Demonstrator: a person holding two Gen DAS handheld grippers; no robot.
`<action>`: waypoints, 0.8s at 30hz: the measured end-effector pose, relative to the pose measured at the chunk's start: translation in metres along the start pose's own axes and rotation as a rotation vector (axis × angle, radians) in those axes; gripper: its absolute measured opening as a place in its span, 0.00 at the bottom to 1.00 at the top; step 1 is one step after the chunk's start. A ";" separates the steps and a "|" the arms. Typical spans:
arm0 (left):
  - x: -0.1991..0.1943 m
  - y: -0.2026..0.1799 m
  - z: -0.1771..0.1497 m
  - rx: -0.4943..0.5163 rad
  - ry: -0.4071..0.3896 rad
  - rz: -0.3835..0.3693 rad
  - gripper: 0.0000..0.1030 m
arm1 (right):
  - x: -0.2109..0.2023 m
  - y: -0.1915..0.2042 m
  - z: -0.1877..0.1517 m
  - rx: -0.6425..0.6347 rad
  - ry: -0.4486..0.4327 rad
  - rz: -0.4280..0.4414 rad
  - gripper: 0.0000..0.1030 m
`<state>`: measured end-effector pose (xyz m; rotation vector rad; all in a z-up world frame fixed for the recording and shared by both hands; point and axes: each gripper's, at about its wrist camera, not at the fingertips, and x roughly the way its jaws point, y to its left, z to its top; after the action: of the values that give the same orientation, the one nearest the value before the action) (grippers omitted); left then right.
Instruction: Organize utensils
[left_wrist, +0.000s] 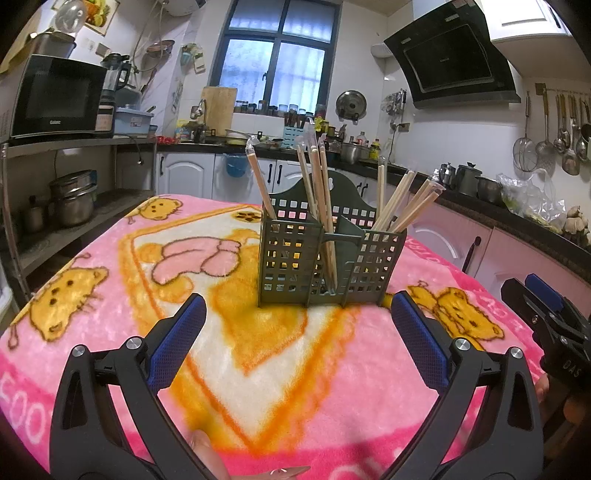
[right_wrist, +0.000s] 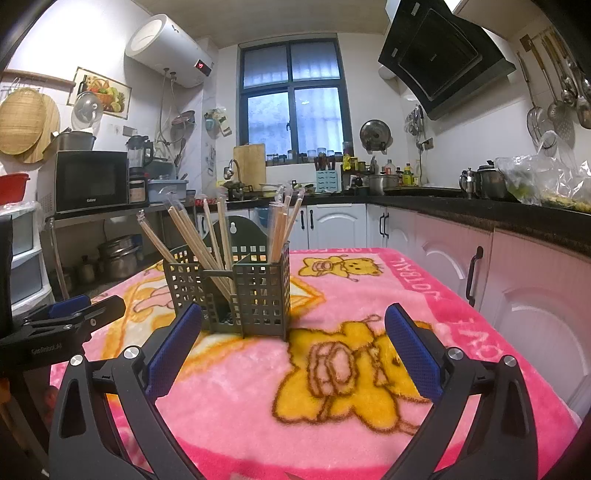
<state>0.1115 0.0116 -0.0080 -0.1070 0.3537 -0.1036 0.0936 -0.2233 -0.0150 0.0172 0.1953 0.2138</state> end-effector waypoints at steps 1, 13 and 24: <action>0.000 0.000 0.000 -0.001 -0.001 0.001 0.90 | 0.000 0.000 0.000 0.000 -0.001 -0.001 0.94; 0.000 0.001 0.000 -0.002 -0.002 -0.003 0.90 | 0.000 -0.001 0.000 0.001 0.000 -0.002 0.94; 0.006 0.001 -0.003 -0.027 0.037 0.042 0.90 | 0.005 -0.005 0.000 0.022 0.041 -0.011 0.94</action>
<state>0.1164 0.0112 -0.0133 -0.1248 0.3937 -0.0594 0.0993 -0.2268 -0.0165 0.0331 0.2388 0.2008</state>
